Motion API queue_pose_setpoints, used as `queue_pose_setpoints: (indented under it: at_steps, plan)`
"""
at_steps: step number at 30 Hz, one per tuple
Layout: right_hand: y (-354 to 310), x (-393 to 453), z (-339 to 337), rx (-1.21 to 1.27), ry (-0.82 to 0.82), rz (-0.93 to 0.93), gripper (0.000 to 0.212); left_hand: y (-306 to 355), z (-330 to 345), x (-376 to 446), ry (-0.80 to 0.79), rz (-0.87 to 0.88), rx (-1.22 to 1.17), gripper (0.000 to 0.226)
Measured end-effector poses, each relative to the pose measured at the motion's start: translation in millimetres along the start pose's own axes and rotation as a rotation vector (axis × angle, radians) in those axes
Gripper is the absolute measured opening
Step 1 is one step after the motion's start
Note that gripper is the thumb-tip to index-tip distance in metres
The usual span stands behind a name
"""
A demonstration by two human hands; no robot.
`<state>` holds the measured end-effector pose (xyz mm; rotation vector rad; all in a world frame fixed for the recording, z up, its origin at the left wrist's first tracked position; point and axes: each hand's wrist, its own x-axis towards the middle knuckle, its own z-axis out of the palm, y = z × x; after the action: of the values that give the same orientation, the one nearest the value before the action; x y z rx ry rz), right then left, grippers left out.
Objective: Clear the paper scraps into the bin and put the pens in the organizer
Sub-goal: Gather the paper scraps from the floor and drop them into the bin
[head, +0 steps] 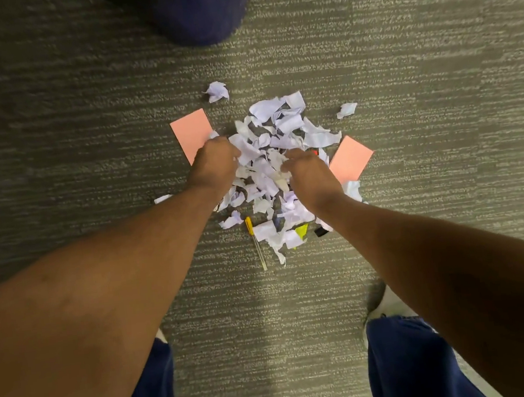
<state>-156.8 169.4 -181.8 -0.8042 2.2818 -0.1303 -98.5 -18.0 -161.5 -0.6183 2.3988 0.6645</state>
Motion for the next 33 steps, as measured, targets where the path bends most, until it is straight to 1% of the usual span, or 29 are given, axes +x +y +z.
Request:
queue_pose_setpoints:
  at_steps: [3,5,7,8,9,11,12,13,14,15,16,17,18,20,21,23,25,26,28,31,33]
  plan:
    - [0.7,-1.8,-9.4,0.277,0.055,0.191,0.033,1.1,-3.1,-1.3,0.085,-0.153,-0.205,0.024]
    - [1.5,-5.3,-16.4,0.356,0.089,0.239,0.030,-0.4,-1.0,-5.9,0.123,-0.224,-0.307,0.018]
    - [2.8,-10.0,-20.1,0.365,0.084,0.245,0.028,-0.9,1.0,-12.6,0.137,-0.220,-0.347,0.013]
    - [4.9,-11.7,-18.5,0.351,0.068,0.235,0.027,-1.9,2.6,-14.6,0.142,-0.183,-0.340,0.014]
    - [7.2,-13.0,-15.1,0.316,0.041,0.222,0.026,-3.1,5.7,-15.9,0.142,-0.132,-0.299,0.025]
    - [11.5,-13.7,-4.9,0.173,0.013,0.193,0.030,-6.4,12.9,-17.9,0.163,-0.039,-0.125,0.057]
    - [9.8,-13.9,-1.0,0.077,0.008,0.174,0.038,-8.3,17.2,-17.8,0.181,-0.006,-0.040,0.072]
    - [8.7,-13.2,4.9,-0.008,-0.001,0.161,0.052,-9.5,21.7,-17.6,0.184,0.039,0.037,0.085]
    - [6.7,-13.0,10.5,-0.080,-0.008,0.139,0.068,-13.6,32.9,-14.7,0.154,0.080,0.108,0.097]
    - [4.1,-12.9,15.1,-0.139,-0.002,0.100,0.083,-12.1,36.8,-14.7,0.099,0.126,0.171,0.103]
    - [0.6,-13.2,18.9,-0.190,-0.010,0.065,0.094,-11.2,42.9,-12.0,0.051,0.148,0.204,0.103]
    - [-0.9,-13.0,25.5,-0.229,-0.030,0.025,0.100,-9.4,47.7,-10.1,0.032,0.158,0.239,0.097]
    - [-6.8,-14.8,24.8,-0.265,-0.038,0.003,0.100,-6.2,50.0,-9.6,0.039,0.163,0.282,0.086]
    - [-9.0,-12.2,29.9,-0.289,-0.059,0.004,0.087,-2.3,55.0,-9.2,0.092,0.191,0.326,0.061]
    - [-8.9,-11.2,29.3,-0.264,-0.047,0.004,0.077,-1.9,56.9,-9.4,0.104,0.177,0.277,0.053]
    - [-5.6,-9.4,27.1,-0.151,-0.012,-0.002,0.064,-3.2,56.4,-9.4,0.090,0.122,0.120,0.050]
    - [-3.2,-10.7,23.9,0.005,0.021,0.038,0.061,-6.5,50.7,-10.3,0.084,0.039,-0.038,0.051]
    - [-2.5,-12.7,21.7,0.094,0.038,0.088,0.059,-7.6,47.6,-11.8,0.085,-0.014,-0.123,0.050]
    - [-4.0,-20.2,11.7,0.306,0.069,0.208,0.050,-7.2,37.8,-17.4,0.093,-0.136,-0.334,0.047]
    - [-12.6,-34.6,-10.3,0.557,0.163,0.278,0.037,-4.7,20.0,-33.9,0.115,-0.331,-0.650,0.043]
    - [-17.5,-43.9,-23.5,0.729,0.157,0.356,0.037,-0.5,3.5,-50.5,0.127,-0.431,-0.824,0.043]
